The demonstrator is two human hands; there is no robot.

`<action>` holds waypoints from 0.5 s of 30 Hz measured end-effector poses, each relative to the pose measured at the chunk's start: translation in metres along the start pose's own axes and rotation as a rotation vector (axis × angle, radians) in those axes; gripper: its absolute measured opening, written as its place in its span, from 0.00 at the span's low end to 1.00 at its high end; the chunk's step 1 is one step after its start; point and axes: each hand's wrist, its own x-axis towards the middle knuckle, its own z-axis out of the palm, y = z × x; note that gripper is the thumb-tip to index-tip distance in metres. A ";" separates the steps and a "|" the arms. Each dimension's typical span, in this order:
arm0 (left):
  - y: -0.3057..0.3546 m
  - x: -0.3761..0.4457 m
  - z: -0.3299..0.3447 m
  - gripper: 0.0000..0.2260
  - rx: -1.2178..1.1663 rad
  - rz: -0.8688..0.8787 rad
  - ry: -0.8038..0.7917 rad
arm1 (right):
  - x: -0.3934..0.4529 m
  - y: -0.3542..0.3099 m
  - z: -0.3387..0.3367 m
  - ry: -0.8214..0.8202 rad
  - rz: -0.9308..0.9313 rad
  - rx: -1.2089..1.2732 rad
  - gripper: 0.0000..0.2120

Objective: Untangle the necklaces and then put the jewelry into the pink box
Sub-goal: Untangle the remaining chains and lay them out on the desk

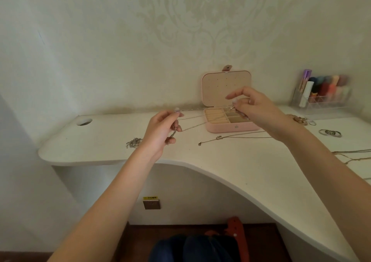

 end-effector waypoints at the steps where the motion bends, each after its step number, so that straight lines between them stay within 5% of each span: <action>1: 0.000 -0.002 0.003 0.07 -0.026 -0.015 -0.013 | -0.002 0.003 -0.001 -0.005 0.000 -0.025 0.07; 6: -0.006 0.002 0.011 0.02 -0.310 -0.075 0.113 | -0.014 0.006 -0.001 -0.048 0.006 -0.023 0.06; 11: -0.008 0.009 0.022 0.08 -0.626 -0.200 0.186 | -0.020 0.009 0.004 -0.020 0.016 0.090 0.06; 15: -0.012 0.010 0.027 0.09 -0.511 -0.202 0.218 | -0.019 0.014 0.006 0.035 0.061 0.239 0.06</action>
